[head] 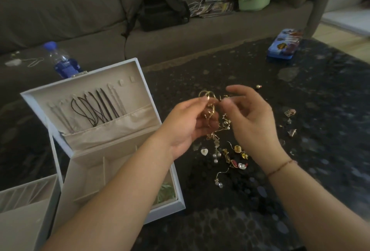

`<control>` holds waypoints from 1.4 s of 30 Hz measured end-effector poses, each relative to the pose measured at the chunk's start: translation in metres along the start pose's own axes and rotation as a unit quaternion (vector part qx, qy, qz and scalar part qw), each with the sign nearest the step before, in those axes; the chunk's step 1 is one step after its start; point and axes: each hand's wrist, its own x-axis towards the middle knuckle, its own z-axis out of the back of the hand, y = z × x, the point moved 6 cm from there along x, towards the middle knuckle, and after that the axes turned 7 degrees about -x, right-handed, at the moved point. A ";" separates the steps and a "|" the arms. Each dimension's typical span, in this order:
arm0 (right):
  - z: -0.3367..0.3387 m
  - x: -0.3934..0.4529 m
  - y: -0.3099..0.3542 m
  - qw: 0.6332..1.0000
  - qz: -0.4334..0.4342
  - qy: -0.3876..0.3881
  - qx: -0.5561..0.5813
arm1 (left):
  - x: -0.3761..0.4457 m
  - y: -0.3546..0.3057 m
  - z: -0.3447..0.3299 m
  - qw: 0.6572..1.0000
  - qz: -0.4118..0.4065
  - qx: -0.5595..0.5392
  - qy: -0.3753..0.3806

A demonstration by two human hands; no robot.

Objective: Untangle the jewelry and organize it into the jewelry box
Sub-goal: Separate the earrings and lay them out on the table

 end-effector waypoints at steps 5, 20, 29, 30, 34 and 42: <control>-0.038 -0.016 -0.018 0.933 -0.191 0.210 0.222 | -0.007 -0.033 0.000 0.991 -0.026 -0.128 0.024; -0.041 -0.024 0.012 0.903 -0.097 0.278 0.312 | -0.022 -0.063 0.022 0.992 -0.075 -0.097 -0.023; -0.036 -0.021 0.011 0.934 -0.089 0.235 0.256 | -0.028 -0.054 0.020 0.994 -0.081 -0.071 -0.035; -0.035 -0.020 0.011 0.936 -0.087 0.229 0.252 | -0.028 -0.053 0.020 0.994 -0.082 -0.069 -0.036; -0.033 -0.018 0.008 0.951 -0.087 0.222 0.198 | -0.028 -0.054 0.021 0.994 -0.094 -0.033 -0.046; -0.040 -0.032 -0.018 0.862 0.125 0.283 -0.400 | -0.030 -0.039 0.033 0.994 -0.077 -0.005 -0.074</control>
